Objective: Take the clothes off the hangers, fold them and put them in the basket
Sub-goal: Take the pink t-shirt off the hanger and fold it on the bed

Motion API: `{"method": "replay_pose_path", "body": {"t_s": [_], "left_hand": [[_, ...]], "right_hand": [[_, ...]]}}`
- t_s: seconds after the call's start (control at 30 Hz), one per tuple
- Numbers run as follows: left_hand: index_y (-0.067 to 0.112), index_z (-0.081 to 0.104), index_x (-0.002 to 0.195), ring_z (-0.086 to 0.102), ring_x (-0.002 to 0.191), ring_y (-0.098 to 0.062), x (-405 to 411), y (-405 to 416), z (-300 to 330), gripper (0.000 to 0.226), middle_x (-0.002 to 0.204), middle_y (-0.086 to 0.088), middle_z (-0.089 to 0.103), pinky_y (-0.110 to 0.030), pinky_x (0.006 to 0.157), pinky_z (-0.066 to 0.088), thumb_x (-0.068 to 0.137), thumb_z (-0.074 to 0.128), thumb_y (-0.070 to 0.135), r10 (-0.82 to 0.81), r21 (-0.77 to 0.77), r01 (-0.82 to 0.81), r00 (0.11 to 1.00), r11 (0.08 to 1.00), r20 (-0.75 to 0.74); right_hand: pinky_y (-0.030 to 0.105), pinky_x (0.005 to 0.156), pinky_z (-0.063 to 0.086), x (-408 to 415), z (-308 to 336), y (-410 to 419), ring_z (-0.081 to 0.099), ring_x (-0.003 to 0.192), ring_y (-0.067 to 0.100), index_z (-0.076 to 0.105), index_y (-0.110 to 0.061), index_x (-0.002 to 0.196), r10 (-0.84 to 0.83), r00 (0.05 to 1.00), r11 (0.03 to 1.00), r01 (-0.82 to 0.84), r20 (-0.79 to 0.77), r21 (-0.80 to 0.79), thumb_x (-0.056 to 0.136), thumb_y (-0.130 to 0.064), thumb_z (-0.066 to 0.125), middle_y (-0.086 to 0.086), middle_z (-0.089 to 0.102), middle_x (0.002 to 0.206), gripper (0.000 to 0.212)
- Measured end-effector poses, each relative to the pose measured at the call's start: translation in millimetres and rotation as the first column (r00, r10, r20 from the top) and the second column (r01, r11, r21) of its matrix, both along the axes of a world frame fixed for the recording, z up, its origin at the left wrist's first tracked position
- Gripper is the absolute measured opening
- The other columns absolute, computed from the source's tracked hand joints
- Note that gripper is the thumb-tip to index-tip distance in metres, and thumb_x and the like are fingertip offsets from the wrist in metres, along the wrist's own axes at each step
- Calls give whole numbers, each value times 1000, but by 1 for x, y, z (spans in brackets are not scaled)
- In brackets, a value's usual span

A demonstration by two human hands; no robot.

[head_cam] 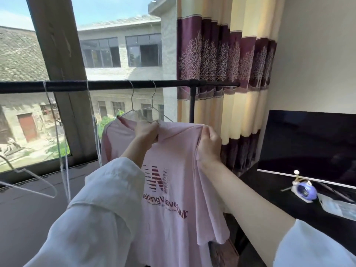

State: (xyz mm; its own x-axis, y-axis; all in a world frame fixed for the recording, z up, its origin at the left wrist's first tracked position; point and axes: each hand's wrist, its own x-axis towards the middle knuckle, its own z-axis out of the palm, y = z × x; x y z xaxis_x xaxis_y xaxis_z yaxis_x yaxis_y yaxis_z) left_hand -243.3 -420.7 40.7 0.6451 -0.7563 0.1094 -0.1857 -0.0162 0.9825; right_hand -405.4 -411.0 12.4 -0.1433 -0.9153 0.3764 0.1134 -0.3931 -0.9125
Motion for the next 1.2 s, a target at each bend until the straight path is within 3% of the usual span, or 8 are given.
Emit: {"method": "replay_pose_path", "body": {"t_s": [0.1, 0.2, 0.33, 0.43, 0.67, 0.83, 1.0, 1.2], "left_hand": [[4, 59, 77, 65, 90, -32, -3, 5, 6, 18, 91, -17, 62, -49, 78, 57, 85, 66, 19, -28, -28, 26, 998, 999, -55], [5, 51, 68, 61, 78, -30, -10, 9, 11, 21, 82, -14, 59, -44, 73, 57, 87, 63, 7, -36, -59, 32, 997, 998, -65], [4, 48, 63, 59, 49, -20, -9, 13, 18, 24, 70, -16, 58, -33, 54, 58, 86, 46, -6, -12, -46, 9, 998, 999, -56], [1, 49, 63, 55, 36, -14, -13, 17, 25, 26, 60, -13, 54, -23, 39, 50, 86, 41, -8, -56, -59, 50, 994, 997, -90], [8, 56, 68, 55, 43, -8, -8, 22, 4, 23, 49, 0, 62, -15, 44, 47, 91, 50, 6, -166, -52, 163, 984, 985, -60], [15, 60, 71, 39, 63, -9, 15, 30, 2, 16, 74, 0, 48, -20, 57, 33, 87, 62, 13, -183, 69, 181, 983, 981, 17], [16, 65, 74, 36, 68, -10, 40, 39, 1, 11, 75, -1, 46, -24, 61, 30, 85, 65, 16, -188, 103, 182, 981, 978, 51], [18, 68, 73, 38, 70, -13, 55, 43, -1, 11, 76, -1, 51, -25, 60, 29, 83, 69, 22, -184, 111, 175, 980, 978, 77]], "right_hand": [[28, 87, 50, 2, 13, -5, 59, 91, 18, 60, -8, 113, 102, 901, 927, -240, 422, 288, 101, -20, 39, 3, 61, 90, 27], [36, 97, 48, -2, 13, -8, 61, 102, 26, 55, -4, 125, 190, 875, 895, -340, 445, 287, 100, -21, 41, 11, 62, 105, 33], [26, 75, 50, -16, 0, -4, 61, 79, 18, 62, -11, 83, 291, 900, 917, -359, 324, 176, 91, -27, 56, 3, 64, 84, 19], [15, 56, 38, -27, -21, 5, 48, 51, -3, 52, -24, 59, 292, 955, 956, -291, -47, 30, 89, -27, 61, -17, 54, 51, 32], [20, 60, 35, -27, -27, 1, 48, 59, 2, 62, -29, 83, 394, 726, 904, -418, -563, 93, 87, -56, 49, -13, 53, 67, 30], [32, 61, 48, 7, 4, -4, 54, 68, 22, 56, -20, 123, 557, 612, 807, -558, -561, 192, 95, -10, 41, 4, 54, 74, 33], [33, 63, 52, 39, -7, 0, 55, 63, 19, 56, -19, 120, 593, 556, 763, -618, -582, 188, 85, 7, 37, 5, 51, 79, 48], [32, 67, 49, 58, -10, -5, 50, 59, 6, 57, -24, 105, 301, 489, 799, -598, -819, -64, 91, -20, 53, -12, 51, 80, 15]]}}
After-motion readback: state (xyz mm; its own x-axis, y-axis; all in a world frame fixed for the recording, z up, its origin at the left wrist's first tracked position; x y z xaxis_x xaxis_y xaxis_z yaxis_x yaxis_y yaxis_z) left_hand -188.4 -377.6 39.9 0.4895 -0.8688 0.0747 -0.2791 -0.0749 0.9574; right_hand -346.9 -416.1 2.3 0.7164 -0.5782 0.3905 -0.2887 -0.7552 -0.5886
